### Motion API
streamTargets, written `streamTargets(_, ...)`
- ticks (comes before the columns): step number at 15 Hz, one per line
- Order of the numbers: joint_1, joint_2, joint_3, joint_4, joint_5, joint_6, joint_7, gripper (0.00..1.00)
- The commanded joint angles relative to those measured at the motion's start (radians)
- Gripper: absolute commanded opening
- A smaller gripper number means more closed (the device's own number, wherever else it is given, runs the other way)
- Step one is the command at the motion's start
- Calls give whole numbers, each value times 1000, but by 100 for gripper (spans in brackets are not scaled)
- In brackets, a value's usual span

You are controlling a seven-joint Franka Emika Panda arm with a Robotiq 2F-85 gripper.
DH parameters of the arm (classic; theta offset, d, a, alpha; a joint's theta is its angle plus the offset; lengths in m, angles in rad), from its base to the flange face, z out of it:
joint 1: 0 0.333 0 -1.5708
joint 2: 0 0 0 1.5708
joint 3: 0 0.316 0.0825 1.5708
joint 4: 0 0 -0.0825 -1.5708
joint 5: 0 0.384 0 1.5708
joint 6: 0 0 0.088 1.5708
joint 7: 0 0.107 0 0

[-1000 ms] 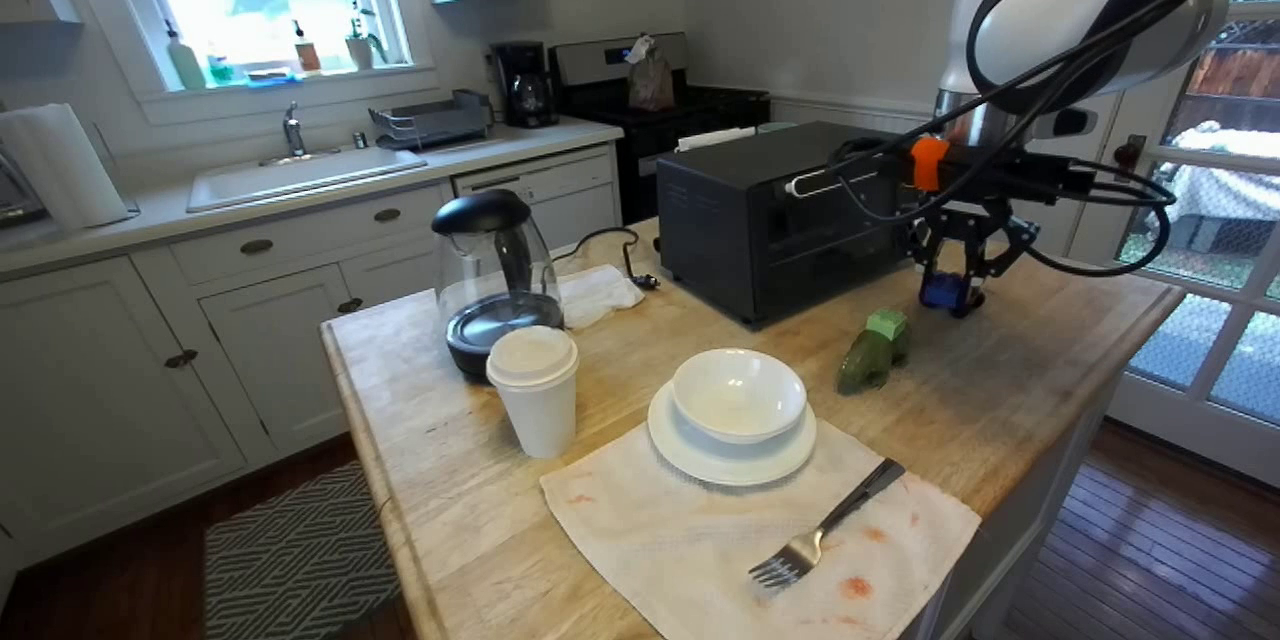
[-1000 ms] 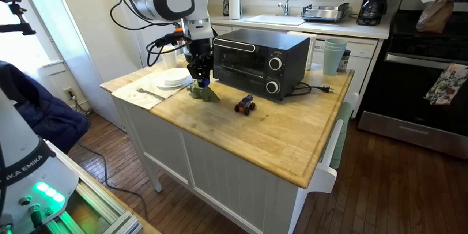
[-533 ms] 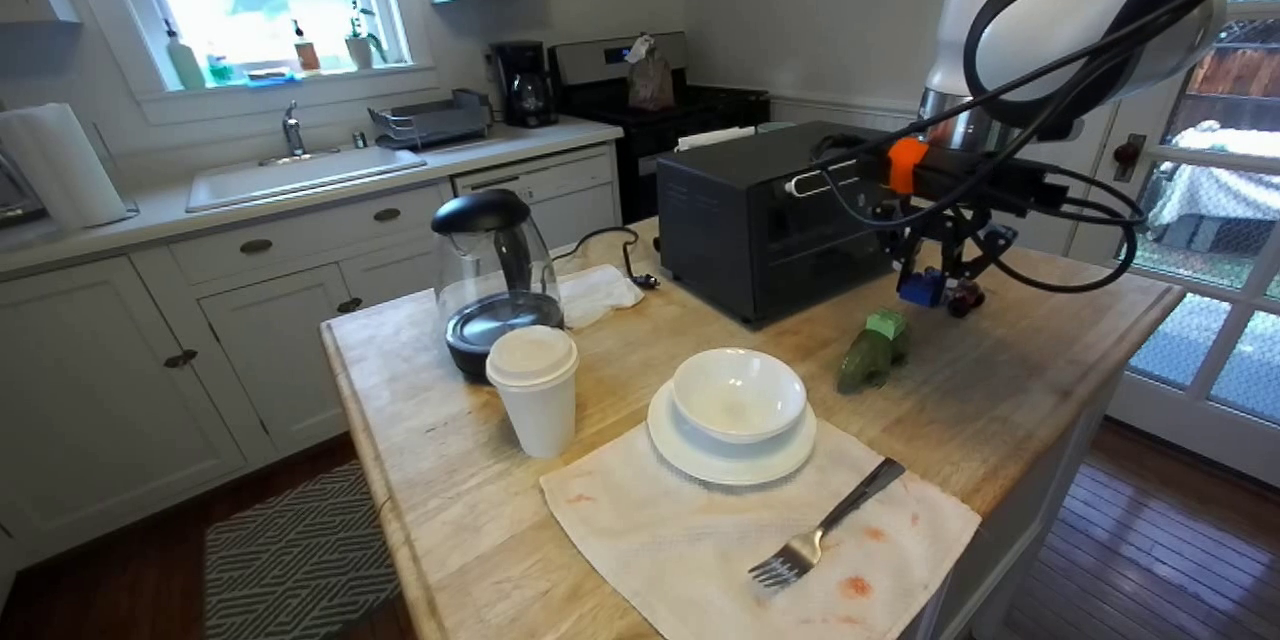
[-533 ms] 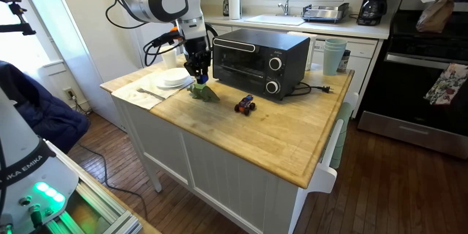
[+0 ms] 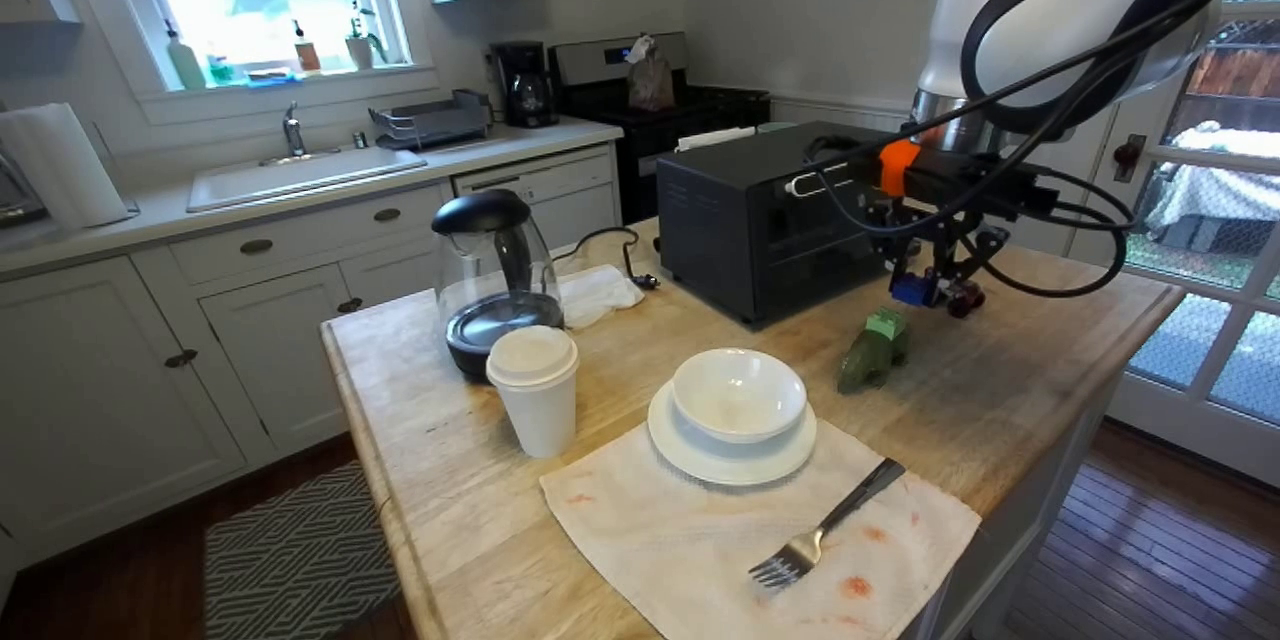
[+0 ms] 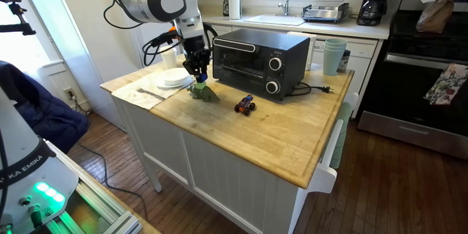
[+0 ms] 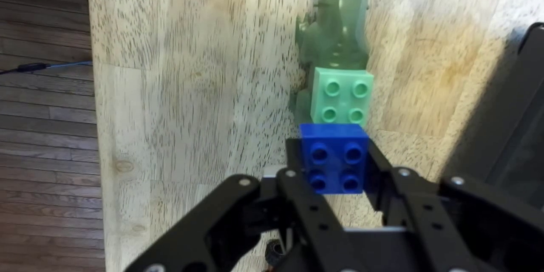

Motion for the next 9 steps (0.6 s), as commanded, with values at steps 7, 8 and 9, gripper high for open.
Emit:
streamTargets(7,-7,11,19,10,31,-12,-9,11)
streamTargets(8,-7,10,21,9,35,-10,-11,11)
streamTargets(9,-6,11,23,11,38,-11,-9,11)
